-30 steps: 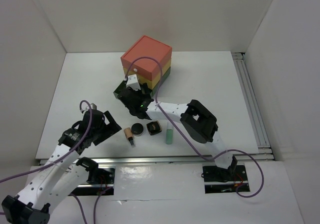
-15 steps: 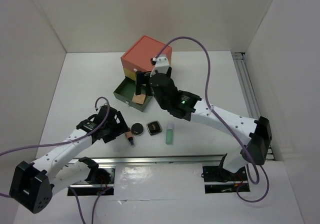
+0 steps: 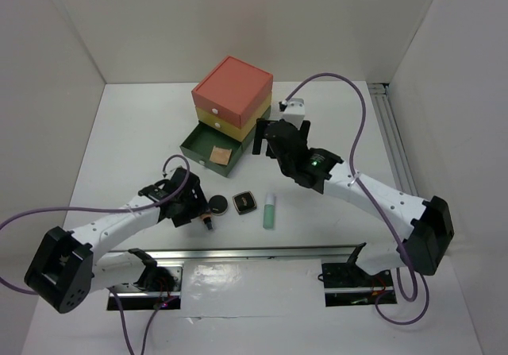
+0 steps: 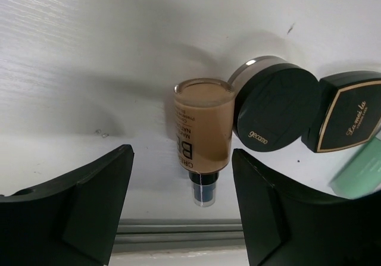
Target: Organize the makeup
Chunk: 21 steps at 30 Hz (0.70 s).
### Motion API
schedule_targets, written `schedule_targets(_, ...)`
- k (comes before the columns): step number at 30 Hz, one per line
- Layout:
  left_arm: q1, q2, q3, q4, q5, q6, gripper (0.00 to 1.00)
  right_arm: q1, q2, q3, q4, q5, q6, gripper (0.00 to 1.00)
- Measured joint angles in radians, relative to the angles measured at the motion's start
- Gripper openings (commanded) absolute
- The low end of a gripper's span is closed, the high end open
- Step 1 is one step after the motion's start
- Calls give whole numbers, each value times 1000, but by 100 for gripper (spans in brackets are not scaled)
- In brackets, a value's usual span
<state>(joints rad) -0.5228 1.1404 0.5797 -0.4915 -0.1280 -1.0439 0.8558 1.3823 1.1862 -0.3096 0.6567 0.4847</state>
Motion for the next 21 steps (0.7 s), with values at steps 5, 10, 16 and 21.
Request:
schedule_targets(5,-5,19,0,3,-17,-11,78,-30,-59,-21,-16,5,25,100)
schedule_targets(10,-9,75,0,14,-24,-11,68,-61,-67,-35,-24,5,44,100)
schedule_targets(16,-9,114,23,8,-36,-19,40,-77,-67,-42,-40,5,61,100)
schedule_targets(21,-9,37,25,-48,-65,-32,19,-79,-68,-54,-48,1,69,100)
